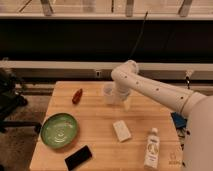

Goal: Pick up the ceramic cup

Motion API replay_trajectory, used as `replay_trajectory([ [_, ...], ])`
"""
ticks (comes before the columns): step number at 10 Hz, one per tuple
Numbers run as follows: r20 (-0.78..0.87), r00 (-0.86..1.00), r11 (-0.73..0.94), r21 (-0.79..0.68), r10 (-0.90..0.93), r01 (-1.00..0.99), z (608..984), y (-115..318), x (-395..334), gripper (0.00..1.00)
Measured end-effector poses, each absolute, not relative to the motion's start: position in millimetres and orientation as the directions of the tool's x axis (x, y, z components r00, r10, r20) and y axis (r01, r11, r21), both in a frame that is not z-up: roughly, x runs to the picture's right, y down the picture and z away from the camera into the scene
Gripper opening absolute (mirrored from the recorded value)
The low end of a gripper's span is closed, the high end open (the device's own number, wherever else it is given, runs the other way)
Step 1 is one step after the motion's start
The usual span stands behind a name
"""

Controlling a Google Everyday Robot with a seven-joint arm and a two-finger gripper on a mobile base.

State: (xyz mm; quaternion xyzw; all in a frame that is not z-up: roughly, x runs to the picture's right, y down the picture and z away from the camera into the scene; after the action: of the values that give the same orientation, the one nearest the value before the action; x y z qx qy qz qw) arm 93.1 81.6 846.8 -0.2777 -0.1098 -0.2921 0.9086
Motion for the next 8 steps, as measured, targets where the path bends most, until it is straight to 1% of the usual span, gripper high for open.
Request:
replay_trajectory([
  [2,0.363,0.804,0.672,-0.442,-0.472,0.594,847,81,94,0.80],
  [6,0.396,0.777,0.645,-0.435,-0.490,0.629,867,59,72,0.80],
  [8,0.402,0.772,0.638,-0.437,-0.492,0.634,868,56,68,0.80],
])
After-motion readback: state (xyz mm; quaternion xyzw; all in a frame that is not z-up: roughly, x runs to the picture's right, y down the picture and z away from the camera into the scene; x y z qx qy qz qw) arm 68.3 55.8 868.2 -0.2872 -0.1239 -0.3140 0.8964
